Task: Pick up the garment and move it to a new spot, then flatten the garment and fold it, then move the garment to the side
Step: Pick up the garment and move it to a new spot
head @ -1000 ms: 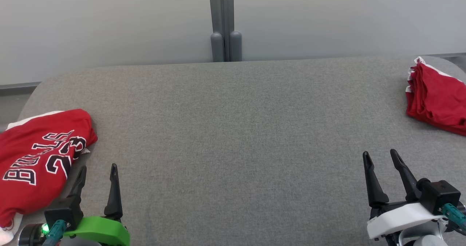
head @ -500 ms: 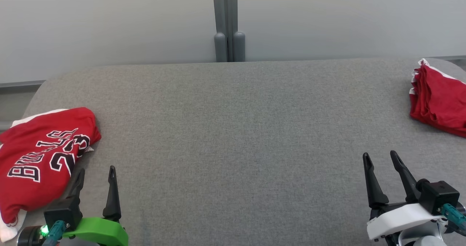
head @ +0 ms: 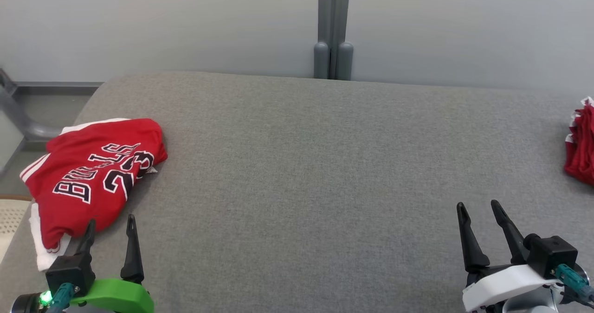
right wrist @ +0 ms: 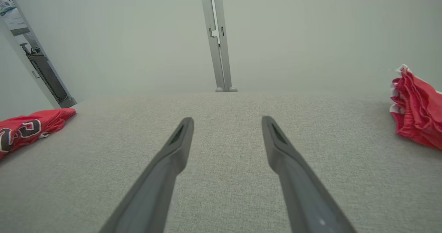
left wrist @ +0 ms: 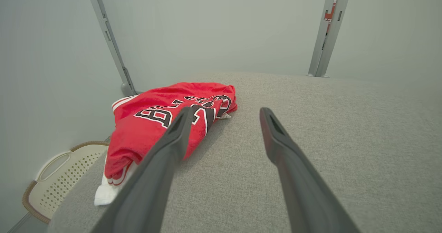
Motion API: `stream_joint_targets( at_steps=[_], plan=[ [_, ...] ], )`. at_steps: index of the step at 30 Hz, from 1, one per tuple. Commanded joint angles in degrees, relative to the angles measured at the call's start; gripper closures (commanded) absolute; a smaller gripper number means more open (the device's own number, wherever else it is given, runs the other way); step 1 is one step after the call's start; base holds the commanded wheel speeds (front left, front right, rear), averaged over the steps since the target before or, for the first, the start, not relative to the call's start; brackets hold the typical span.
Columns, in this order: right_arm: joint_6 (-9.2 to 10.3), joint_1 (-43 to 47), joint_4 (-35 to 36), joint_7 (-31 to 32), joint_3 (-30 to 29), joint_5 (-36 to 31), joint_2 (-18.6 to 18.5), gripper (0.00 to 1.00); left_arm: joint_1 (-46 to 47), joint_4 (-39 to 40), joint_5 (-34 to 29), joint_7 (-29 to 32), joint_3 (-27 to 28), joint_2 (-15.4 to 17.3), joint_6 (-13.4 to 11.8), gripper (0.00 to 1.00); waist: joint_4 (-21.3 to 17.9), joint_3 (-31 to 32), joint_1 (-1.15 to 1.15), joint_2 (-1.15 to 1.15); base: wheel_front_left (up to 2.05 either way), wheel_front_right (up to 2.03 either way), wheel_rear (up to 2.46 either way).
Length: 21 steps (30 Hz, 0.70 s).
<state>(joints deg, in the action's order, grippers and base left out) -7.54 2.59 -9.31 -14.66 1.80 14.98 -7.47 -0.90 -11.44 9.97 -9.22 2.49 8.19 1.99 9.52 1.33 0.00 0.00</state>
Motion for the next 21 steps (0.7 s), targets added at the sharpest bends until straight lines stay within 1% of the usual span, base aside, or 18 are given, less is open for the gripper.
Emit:
stream_joint_targets(
  at_steps=[1, 10, 21],
  plan=[
    [0.11, 0.69, -0.30, -0.19, 0.09, 0.34, 0.20, 0.00, -0.99, 0.11, 0.07, -0.09, 0.21, 0.49, -0.17, 0.00, 2.87, 0.13, 0.00, 0.00, 0.00, 0.00, 0.00],
    [0.11, -0.54, -1.16, -0.43, 0.89, 0.59, 0.68, 0.00, -1.32, 0.37, 0.57, -0.12, 0.60, 1.27, -0.86, 0.00, 9.29, -0.26, 0.00, 0.00, 0.00, 0.00, 0.00],
    [0.11, -1.63, -2.31, -0.45, 1.76, 0.67, 0.85, 0.00, -1.92, 0.11, 1.17, -0.53, 0.72, 1.77, -1.60, 0.00, 15.49, -0.40, 0.00, 0.00, 0.00, 0.00, 0.00]
  ],
)
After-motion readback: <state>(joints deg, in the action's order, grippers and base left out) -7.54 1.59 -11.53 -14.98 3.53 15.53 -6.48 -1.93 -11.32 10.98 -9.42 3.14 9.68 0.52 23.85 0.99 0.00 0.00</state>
